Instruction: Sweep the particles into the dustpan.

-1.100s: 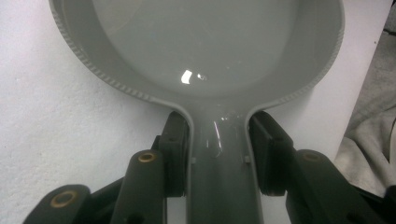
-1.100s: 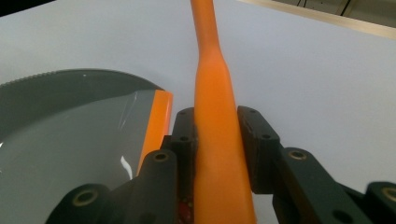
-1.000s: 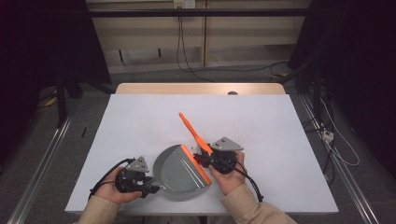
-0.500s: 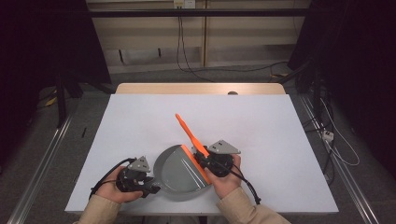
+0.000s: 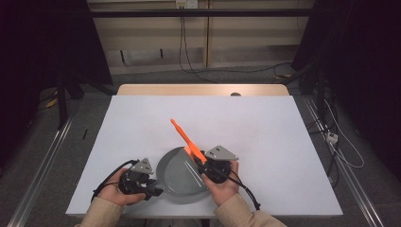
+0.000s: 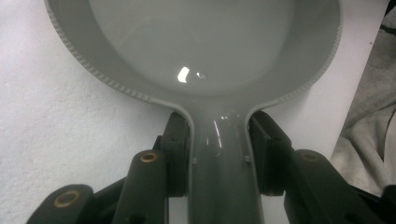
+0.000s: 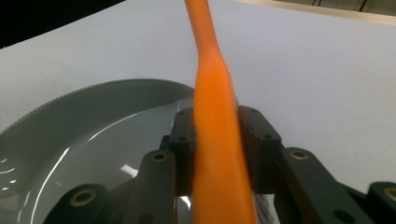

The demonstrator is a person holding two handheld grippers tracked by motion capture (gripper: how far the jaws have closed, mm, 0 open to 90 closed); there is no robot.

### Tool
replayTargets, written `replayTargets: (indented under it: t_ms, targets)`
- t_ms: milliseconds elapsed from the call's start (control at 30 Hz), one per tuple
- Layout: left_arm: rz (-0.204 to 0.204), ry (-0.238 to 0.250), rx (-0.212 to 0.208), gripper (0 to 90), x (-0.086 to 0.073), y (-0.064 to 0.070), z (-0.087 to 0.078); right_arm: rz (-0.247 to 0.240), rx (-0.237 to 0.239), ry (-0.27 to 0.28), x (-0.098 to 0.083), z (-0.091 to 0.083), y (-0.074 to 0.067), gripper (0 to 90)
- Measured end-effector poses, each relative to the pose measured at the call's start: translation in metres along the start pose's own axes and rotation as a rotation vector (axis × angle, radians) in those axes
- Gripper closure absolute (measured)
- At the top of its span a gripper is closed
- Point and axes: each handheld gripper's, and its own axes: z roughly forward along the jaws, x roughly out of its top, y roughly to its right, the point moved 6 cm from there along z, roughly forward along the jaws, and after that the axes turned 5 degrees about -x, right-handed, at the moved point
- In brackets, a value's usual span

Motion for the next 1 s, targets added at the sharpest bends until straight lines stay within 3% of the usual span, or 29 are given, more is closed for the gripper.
replayTargets:
  t_ms: [367,567,633,800,1000]
  targets:
    - [-0.002,0.0,-0.001,62.8,0.0,0.0,-0.001,-0.015,0.039,0.023,0.004,-0.003,-0.016,69.1]
    - [-0.006,0.0,0.016,62.8,0.0,0.0,-0.001,-0.012,0.126,0.046,0.008,-0.007,-0.033,70.1]
    - [-0.007,0.007,0.001,62.8,0.0,0.0,0.0,-0.006,0.138,0.055,0.01,-0.007,-0.034,70.2]
    - [-0.007,0.007,0.0,62.8,0.0,0.0,-0.001,0.017,0.146,0.087,0.021,-0.012,-0.019,70.3]
    - [-0.01,0.008,-0.002,62.8,0.0,0.0,-0.001,0.028,0.094,0.116,0.032,-0.015,0.022,70.3]
